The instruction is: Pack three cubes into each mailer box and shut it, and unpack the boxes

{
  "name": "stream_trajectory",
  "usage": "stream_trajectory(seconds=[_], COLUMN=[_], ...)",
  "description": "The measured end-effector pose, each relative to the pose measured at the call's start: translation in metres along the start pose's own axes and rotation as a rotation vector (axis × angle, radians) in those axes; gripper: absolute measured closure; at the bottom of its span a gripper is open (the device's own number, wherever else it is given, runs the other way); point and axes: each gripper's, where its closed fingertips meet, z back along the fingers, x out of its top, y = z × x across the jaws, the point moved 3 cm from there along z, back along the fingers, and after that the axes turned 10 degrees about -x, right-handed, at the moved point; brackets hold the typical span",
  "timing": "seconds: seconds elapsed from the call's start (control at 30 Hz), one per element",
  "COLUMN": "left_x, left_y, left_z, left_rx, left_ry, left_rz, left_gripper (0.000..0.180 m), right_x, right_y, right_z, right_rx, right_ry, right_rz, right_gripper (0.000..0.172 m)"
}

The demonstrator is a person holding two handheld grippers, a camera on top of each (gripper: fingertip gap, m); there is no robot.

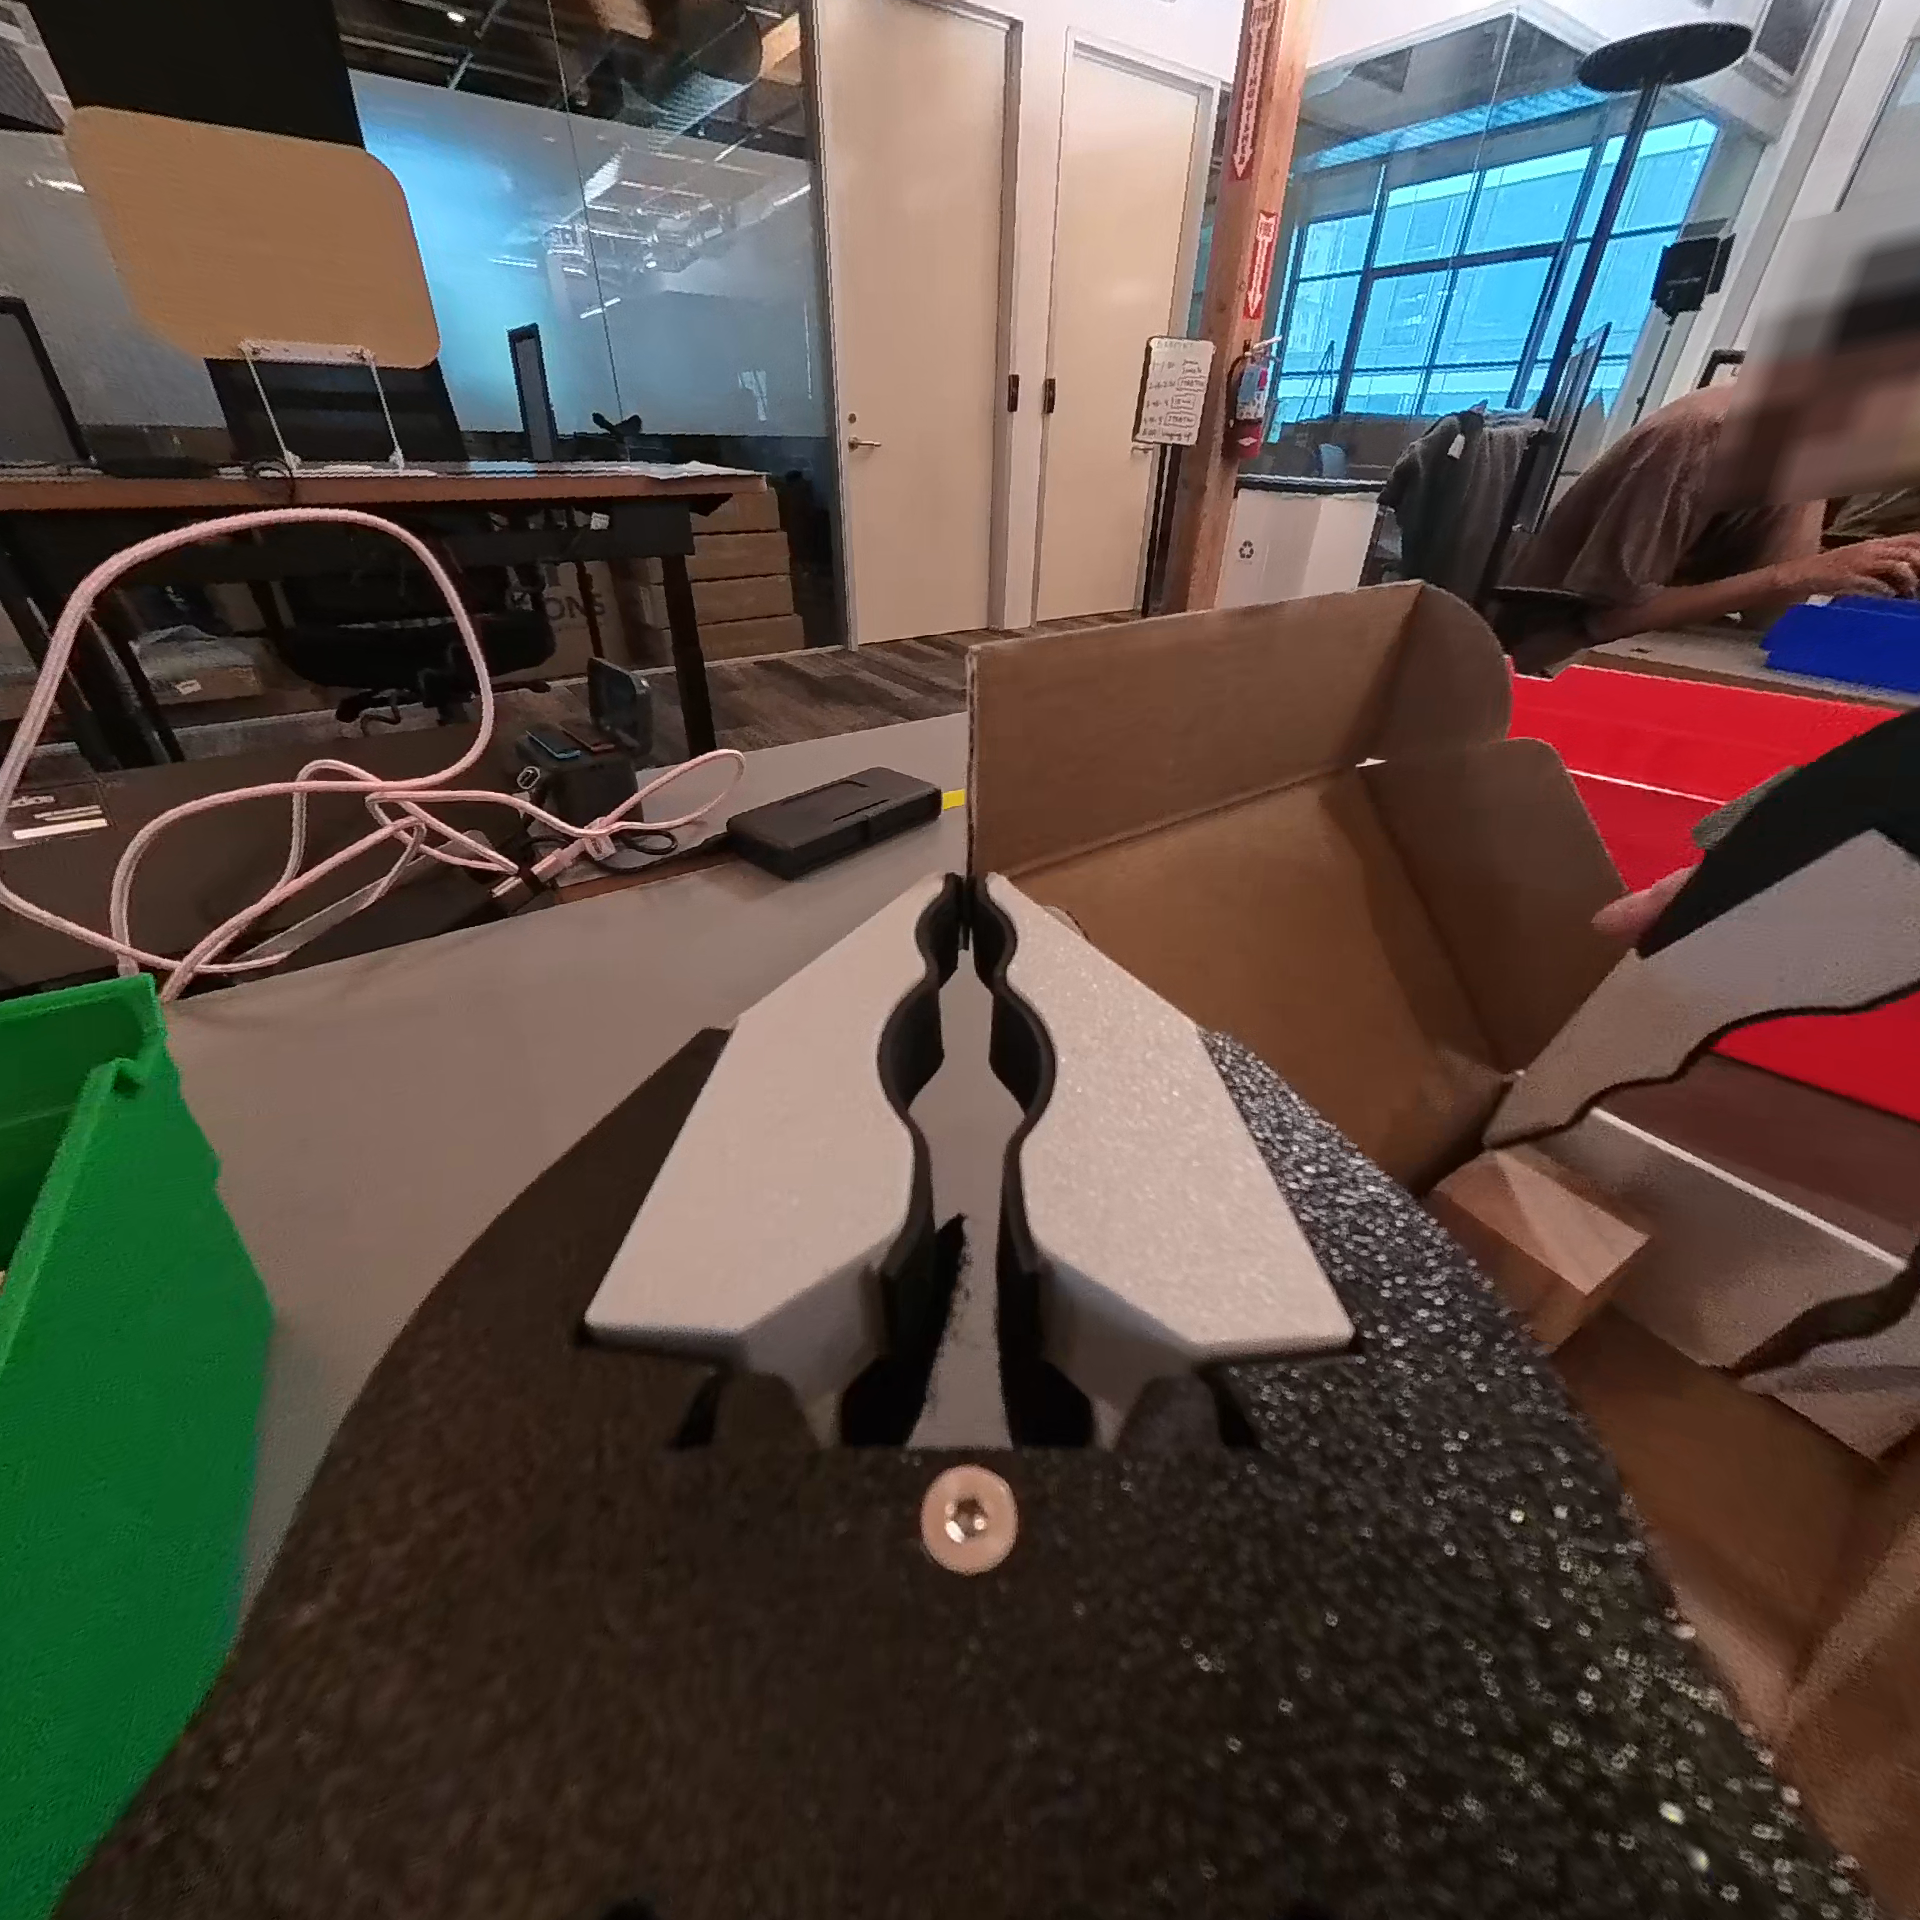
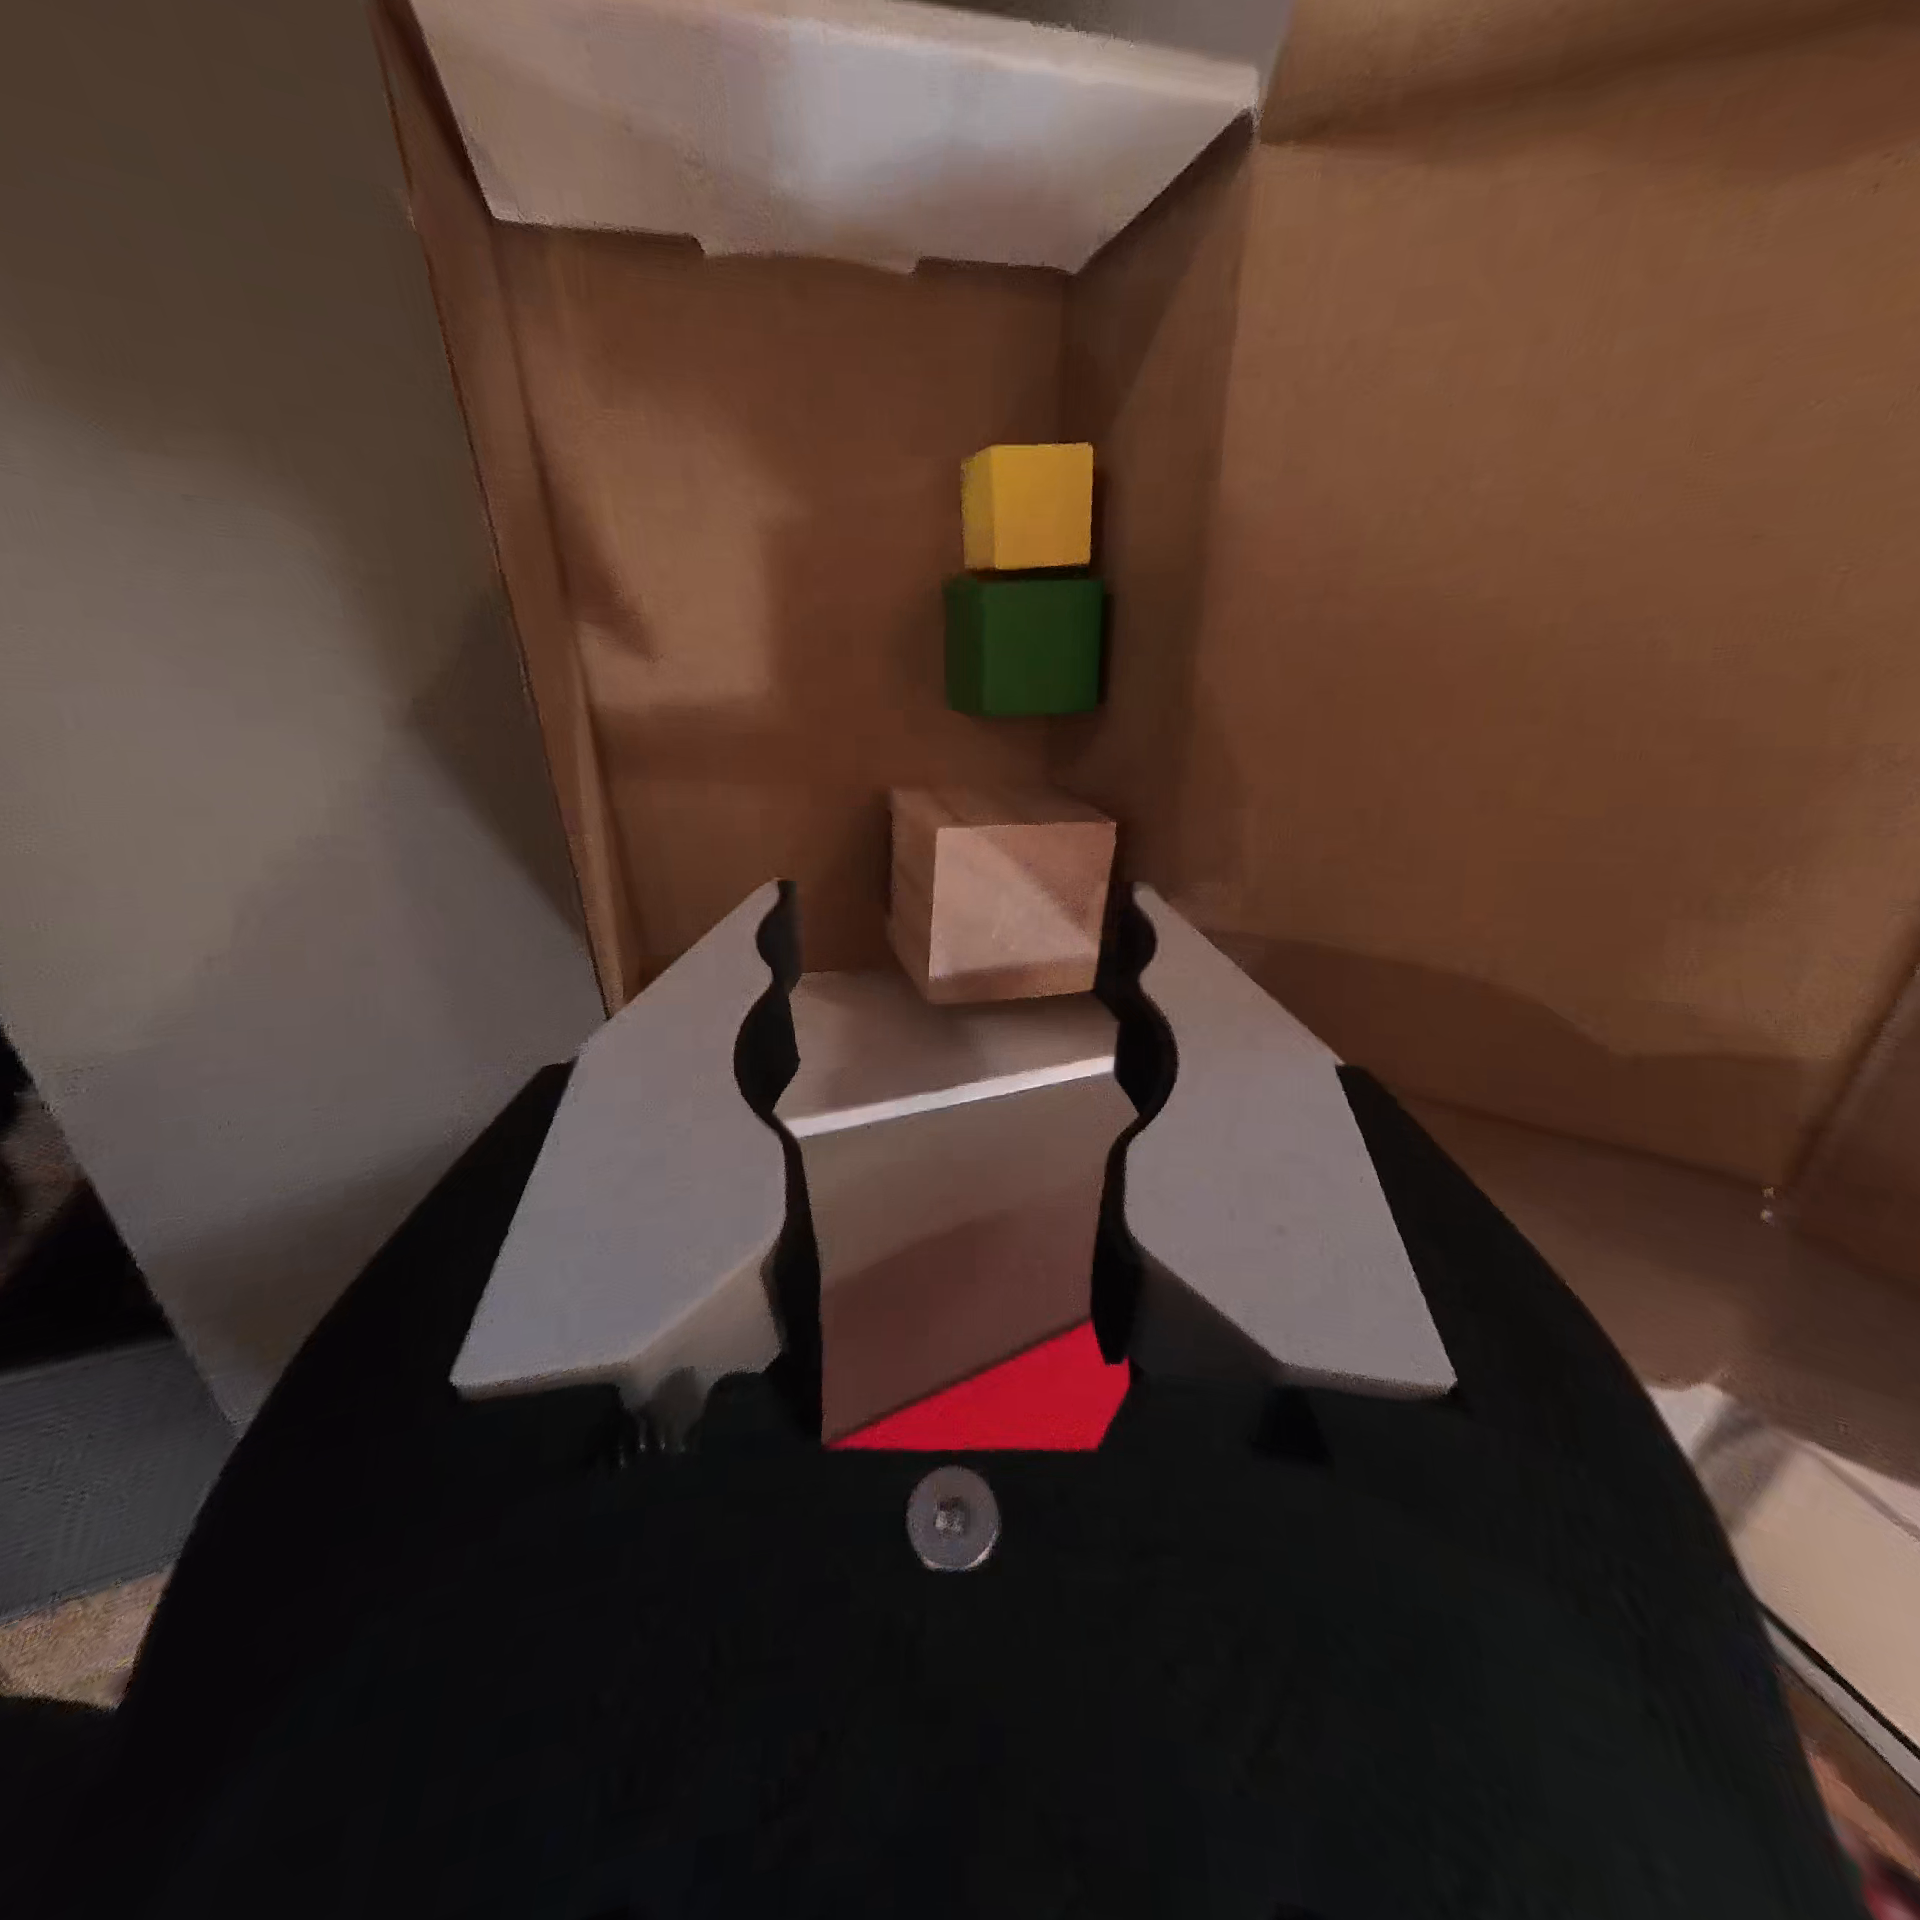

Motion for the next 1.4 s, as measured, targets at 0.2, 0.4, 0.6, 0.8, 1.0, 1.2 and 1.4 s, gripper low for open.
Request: stream_trajectory(seconds=[0.2, 0.4, 0.6, 0.8, 1.0, 1.2, 1.4], left_x=[0.000, 0.001, 0.003, 0.001, 0.001, 0.003, 0.001], left_y=[0.000, -0.003, -0.005, -0.006, -0.006, -0.004, -0.006], left_z=[0.000, 0.000, 0.001, -0.001, 0.000, 0.002, 0.001], left_rx=[-0.004, -0.018, -0.024, -0.025, -0.026, -0.022, -0.026], left_ry=[0.001, -0.002, -0.007, 0.004, 0.001, -0.009, -0.005], left_rz=[-0.005, -0.017, -0.030, -0.039, -0.038, -0.033, -0.042], left_gripper=[0.180, 0.180, 0.180, 0.180, 0.180, 0.180, 0.180], right_x=[-0.002, -0.010, -0.014, -0.013, -0.014, -0.016, -0.014], right_y=[-0.003, -0.005, -0.007, -0.010, -0.008, -0.002, -0.007], right_z=[-0.013, -0.022, -0.024, -0.020, -0.020, -0.024, -0.025], right_rx=[0.003, -0.018, -0.010, 0.083, 0.099, 0.087, 0.034], right_ry=[0.127, 0.251, 0.264, 0.191, 0.211, 0.274, 0.301], right_rz=[0.037, 0.110, 0.116, 0.121, 0.180, 0.229, 0.291], right_gripper=[0.112, 0.119, 0.115, 0.132, 0.127, 0.103, 0.128])
